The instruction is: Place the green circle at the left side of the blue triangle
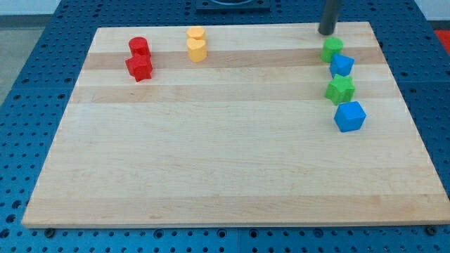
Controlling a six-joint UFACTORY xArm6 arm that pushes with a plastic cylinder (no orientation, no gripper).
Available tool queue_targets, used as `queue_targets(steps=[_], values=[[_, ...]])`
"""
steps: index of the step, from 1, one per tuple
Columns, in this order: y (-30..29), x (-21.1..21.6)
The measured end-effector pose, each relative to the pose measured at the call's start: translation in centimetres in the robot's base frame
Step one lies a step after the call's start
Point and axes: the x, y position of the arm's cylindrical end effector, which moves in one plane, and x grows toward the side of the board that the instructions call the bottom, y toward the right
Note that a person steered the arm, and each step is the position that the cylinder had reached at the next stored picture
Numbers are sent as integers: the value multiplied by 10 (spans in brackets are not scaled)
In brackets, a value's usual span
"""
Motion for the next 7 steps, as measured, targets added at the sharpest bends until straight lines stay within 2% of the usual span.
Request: queue_targets(steps=[2, 3, 5, 7], values=[[46, 8], [46, 23], [13, 55], [-16, 61]])
